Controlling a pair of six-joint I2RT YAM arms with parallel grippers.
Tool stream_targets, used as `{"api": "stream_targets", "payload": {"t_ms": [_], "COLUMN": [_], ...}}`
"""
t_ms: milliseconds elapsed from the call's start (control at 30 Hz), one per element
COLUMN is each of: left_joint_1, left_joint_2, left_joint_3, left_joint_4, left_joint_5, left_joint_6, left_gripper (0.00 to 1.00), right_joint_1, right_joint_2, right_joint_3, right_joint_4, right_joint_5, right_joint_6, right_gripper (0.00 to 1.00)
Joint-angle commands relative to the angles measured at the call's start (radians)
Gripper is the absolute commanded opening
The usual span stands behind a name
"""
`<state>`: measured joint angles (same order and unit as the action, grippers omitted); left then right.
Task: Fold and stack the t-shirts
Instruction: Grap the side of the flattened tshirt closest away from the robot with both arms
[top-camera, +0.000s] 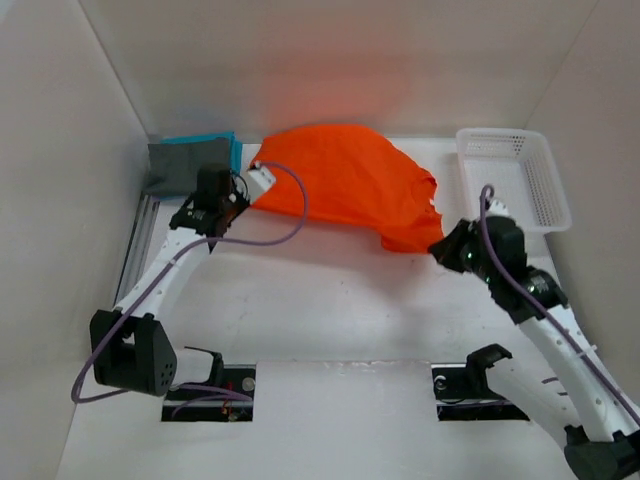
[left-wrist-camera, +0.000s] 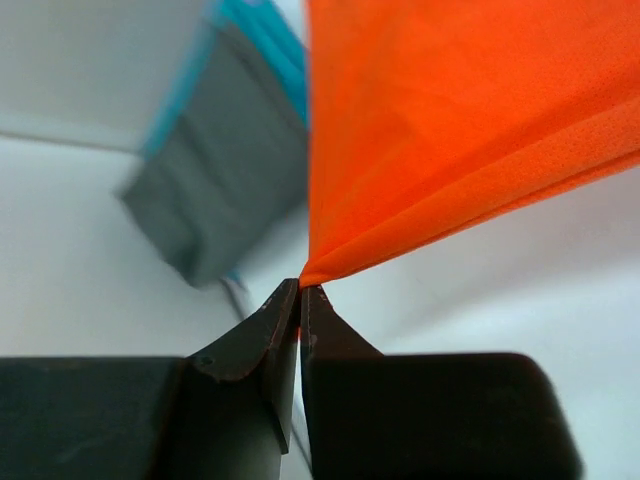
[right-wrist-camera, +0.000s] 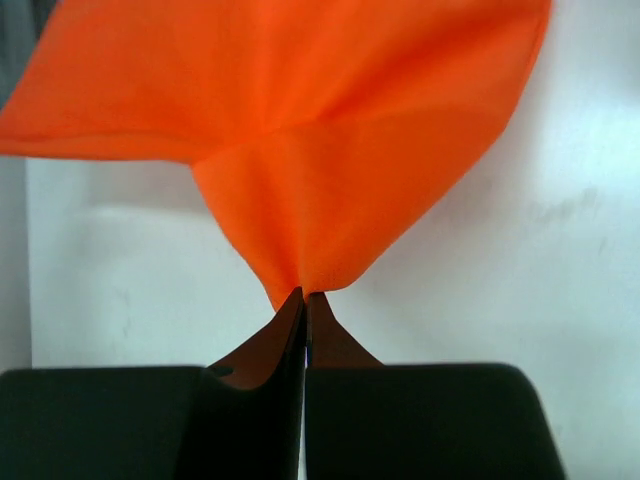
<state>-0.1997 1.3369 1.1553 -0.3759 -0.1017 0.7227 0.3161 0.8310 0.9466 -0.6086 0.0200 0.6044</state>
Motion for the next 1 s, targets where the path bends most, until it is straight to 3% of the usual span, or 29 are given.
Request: {"api": "stream_targets", "payload": {"t_ms": [0, 200, 400, 633, 967], "left_joint_1": [-0.031, -0.092, -0.119, -0.108, 0.01], "left_joint_2": [-0.125, -0.226, -0.229, -0.208, -0.131], "left_joint_3": [-0.193, -0.425, -0.49, -0.477, -0.358], "left_joint_4": [-0.027, -0.158, -0.193, -0.199, -0.066], "left_joint_5": [-0.006, -0.01, -0.01, 0.002, 0.04], "left_joint_6": [0.034, 0.044, 0.038, 0.027, -0.066], "left_gripper": [0.03, 0.04, 0.05, 0.05, 0.05], "right_joint_1": [0.12, 0.369, 0.413, 0.299, 0.055], "right_joint_2": [-0.153, -0.26, -0.222, -0.164, 0.046], "right_joint_3": [-0.173, -0.425, -0.486, -0.465, -0.342], "right_joint_4": [-0.006, -0.037, -0.02, 0.068, 0.265], "right_joint_5": [0.087, 0.156, 0.17, 0.126, -0.015], "right_joint_6": [0.165, 0.394, 0.41, 0.276, 0.049], "right_gripper": [0.0, 0.0, 0.0, 0.0, 0.0]}}
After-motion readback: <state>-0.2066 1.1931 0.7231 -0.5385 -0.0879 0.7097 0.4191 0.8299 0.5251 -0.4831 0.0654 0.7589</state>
